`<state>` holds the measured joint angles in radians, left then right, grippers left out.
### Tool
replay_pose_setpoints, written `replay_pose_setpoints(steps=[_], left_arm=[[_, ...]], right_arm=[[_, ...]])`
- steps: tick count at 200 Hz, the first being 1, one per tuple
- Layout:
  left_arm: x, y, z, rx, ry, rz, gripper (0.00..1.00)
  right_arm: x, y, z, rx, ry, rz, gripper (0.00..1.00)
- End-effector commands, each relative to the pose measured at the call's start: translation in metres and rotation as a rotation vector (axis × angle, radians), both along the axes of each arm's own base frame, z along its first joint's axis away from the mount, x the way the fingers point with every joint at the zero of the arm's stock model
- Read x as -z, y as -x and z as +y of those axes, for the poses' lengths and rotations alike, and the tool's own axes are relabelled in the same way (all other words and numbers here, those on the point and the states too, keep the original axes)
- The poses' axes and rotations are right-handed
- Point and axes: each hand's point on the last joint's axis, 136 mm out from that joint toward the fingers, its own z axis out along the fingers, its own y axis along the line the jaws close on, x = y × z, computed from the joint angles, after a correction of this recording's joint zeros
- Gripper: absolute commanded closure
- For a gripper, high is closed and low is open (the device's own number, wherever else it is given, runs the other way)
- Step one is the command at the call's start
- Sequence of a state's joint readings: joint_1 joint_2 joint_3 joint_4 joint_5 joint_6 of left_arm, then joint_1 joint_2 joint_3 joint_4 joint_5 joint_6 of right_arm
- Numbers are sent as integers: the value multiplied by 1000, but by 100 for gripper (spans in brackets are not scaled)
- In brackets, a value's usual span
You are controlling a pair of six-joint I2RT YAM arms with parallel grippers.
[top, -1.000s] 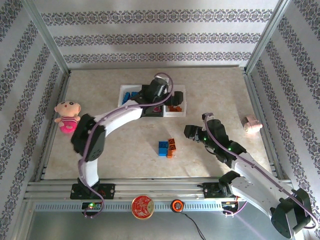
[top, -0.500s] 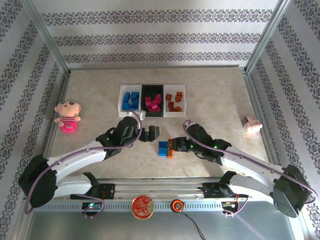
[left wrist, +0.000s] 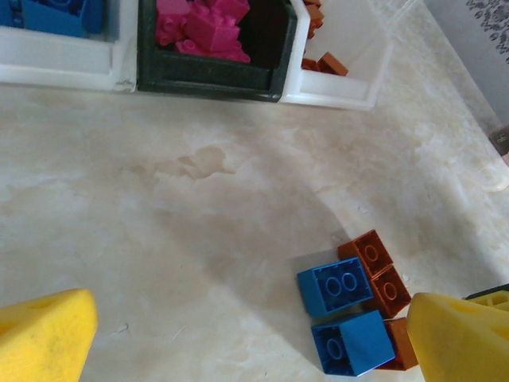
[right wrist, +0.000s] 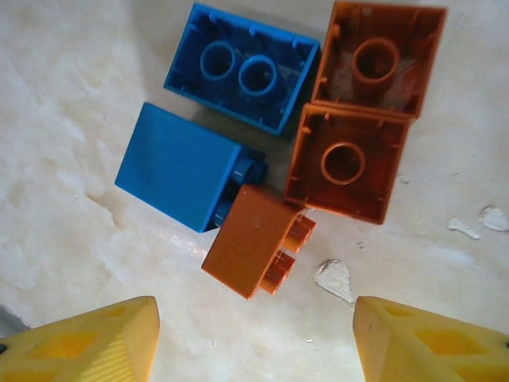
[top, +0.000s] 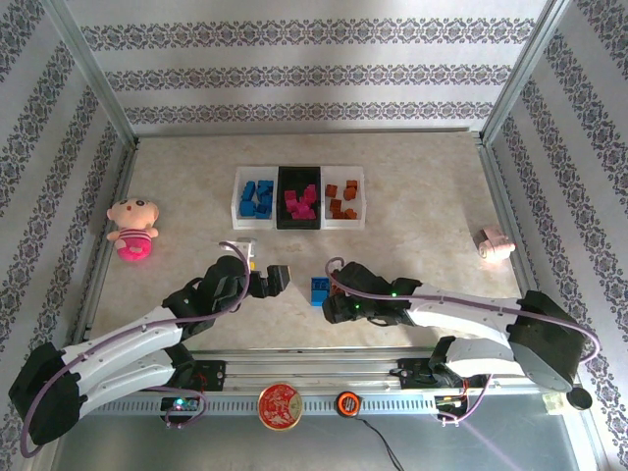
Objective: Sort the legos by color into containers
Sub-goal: Pick up the lego from the bottom-center of the table.
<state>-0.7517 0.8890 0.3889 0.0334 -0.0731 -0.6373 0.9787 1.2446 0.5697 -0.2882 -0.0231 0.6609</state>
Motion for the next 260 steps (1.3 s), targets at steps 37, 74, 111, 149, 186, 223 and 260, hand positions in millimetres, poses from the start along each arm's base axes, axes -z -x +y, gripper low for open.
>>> replay_pose_setpoints(steps=[37, 74, 111, 149, 186, 223, 260], left_arm=[[7, 1, 3, -14, -18, 15, 0], [7, 1, 5, -16, -31, 13, 0], [4, 0, 5, -15, -36, 8, 0], [0, 0, 5, -14, -39, 2, 0], [-5, -1, 6, -13, -42, -17, 0], [-7, -2, 8, -15, -59, -21, 0], [-10, -3, 3, 0, -61, -15, 0]], right_arm=[[-2, -16, 19, 0, 21, -25, 37], [14, -16, 16, 3, 89, 9, 47], [25, -12, 3, 21, 143, 26, 59], [14, -11, -1, 13, 120, 0, 76], [-22, -7, 4, -32, 13, -48, 86], [-82, -43, 5, 14, -133, -162, 87], [-121, -137, -6, 162, -197, -265, 88]])
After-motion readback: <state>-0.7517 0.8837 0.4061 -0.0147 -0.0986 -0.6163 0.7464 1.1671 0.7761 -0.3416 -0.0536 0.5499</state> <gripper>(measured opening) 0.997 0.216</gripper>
